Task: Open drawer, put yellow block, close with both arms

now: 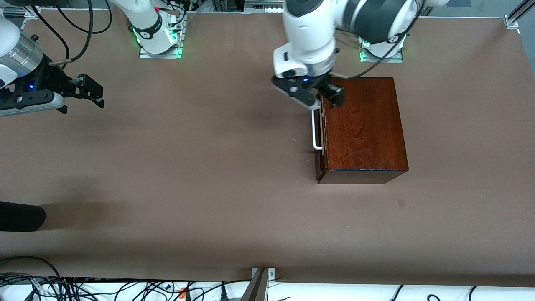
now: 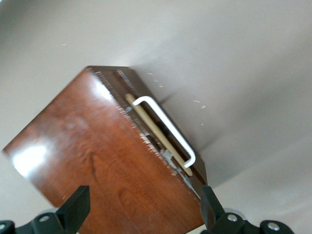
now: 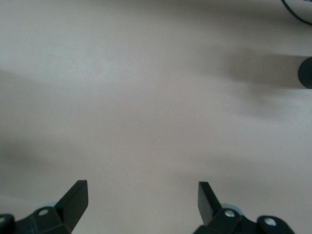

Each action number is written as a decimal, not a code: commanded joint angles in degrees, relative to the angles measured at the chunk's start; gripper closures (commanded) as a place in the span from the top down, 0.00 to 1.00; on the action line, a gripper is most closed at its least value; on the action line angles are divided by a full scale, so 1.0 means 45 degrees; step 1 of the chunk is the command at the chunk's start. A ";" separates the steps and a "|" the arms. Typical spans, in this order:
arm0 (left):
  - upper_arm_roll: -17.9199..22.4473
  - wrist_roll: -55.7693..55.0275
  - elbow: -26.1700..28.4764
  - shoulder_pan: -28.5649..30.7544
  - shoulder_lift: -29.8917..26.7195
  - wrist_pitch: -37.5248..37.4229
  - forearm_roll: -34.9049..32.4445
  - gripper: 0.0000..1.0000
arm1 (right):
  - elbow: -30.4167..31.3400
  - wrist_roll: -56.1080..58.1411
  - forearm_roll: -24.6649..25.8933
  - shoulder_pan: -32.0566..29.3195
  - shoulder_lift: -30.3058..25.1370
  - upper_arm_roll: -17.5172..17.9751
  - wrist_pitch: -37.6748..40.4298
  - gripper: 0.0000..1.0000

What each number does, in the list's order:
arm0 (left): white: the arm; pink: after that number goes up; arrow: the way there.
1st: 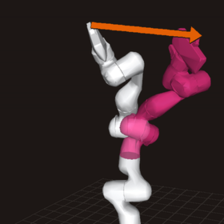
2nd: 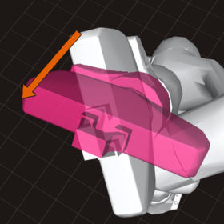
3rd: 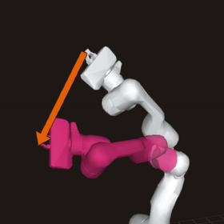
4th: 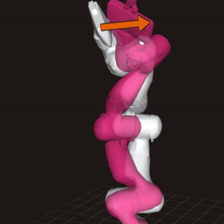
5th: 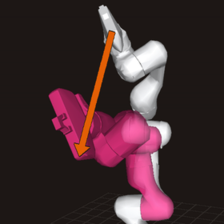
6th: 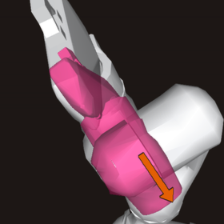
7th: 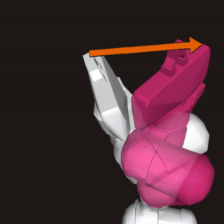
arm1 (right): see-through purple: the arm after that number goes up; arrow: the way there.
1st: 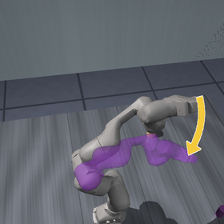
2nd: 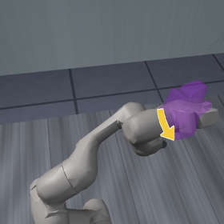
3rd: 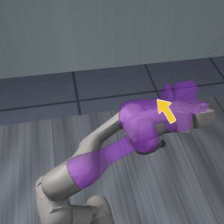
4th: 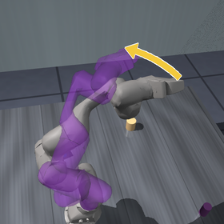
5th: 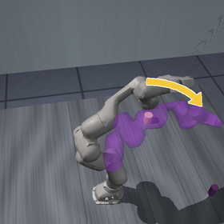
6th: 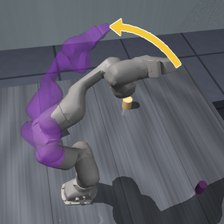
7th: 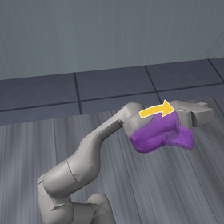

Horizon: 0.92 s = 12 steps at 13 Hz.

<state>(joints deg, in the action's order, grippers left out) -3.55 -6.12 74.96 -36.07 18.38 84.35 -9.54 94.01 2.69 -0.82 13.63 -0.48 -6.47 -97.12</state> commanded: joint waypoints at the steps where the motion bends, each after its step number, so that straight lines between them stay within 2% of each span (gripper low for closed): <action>1: 0.0164 -0.1039 -0.0621 0.0844 -0.0393 -0.1141 0.0284 1.00 | -0.0207 -0.0148 0.0203 0.0057 0.0047 0.0012 0.0079 1.00; 5: 0.0068 -0.3090 -0.0604 0.2424 -0.1292 -0.1477 0.0497 1.00 | -0.0207 -0.0148 0.0203 0.0077 0.0047 0.0012 0.0098 1.00; 10: 0.0086 -0.2840 -0.0077 0.5002 -0.2111 -0.1811 0.1221 1.00 | -0.0207 -0.0167 0.0203 0.0096 0.0047 0.0012 0.0137 1.00; 12: 0.0241 -0.1616 0.0293 0.5551 -0.2521 -0.1792 0.1435 1.00 | -0.0207 -0.0167 0.0203 0.0096 0.0047 0.0012 0.0137 1.00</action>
<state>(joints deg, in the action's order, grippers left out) -2.34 -17.29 72.64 -13.21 10.65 76.25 -4.75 93.99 2.69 -0.82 13.71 -0.44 -6.44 -97.12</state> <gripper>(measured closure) 0.000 0.000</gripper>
